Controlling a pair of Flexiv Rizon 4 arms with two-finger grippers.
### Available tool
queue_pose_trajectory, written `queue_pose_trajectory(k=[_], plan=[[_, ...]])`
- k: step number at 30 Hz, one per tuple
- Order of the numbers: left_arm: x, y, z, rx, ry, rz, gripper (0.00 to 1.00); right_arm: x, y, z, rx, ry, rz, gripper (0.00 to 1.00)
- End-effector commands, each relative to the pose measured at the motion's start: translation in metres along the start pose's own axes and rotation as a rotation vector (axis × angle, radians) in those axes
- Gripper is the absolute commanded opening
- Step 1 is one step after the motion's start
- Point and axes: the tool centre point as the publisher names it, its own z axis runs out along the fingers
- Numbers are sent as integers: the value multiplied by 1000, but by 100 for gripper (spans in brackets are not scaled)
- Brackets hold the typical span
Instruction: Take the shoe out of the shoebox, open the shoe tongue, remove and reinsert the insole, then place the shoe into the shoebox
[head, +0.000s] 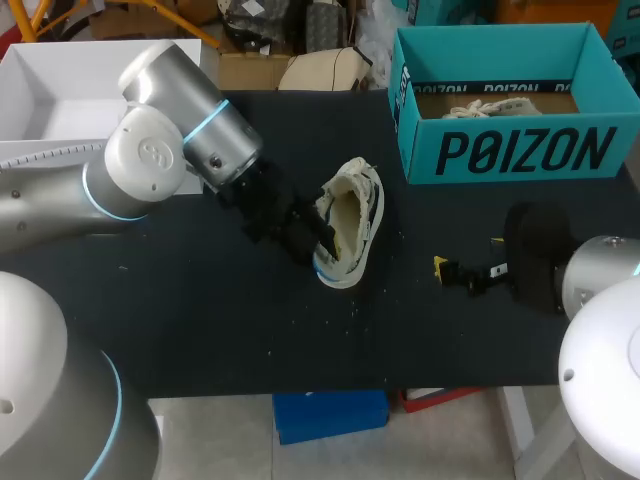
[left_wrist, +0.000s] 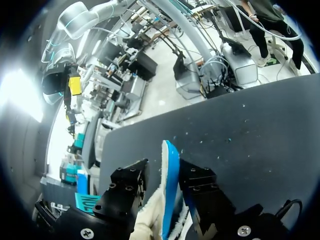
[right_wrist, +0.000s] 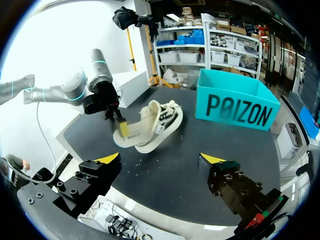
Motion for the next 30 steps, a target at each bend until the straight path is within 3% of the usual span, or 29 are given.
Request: queue_pose_trajectory(k=[1,5,6,7,13,30], plan=[[2,-7,-5,-14,3,-3,31,2,-2,1,-5,-4,1,100],[5,-8,-7,-11,-10,-8,25,2,-2,1,-5,-4,1,100],[5,-8,-7,-12,-11,-9,18,2,-2,1,-5,-4,1,100],[6,-7,-7,-12,-13,-10,0,2,-2,1,-5,-4,1,100],[4,-3,-5,-30,-25,-3,0,2,-2,1,-5,-4,1,100],[-9,36,2,-137,-39,-33,0,2,-2,1,-5,-4,1,100]])
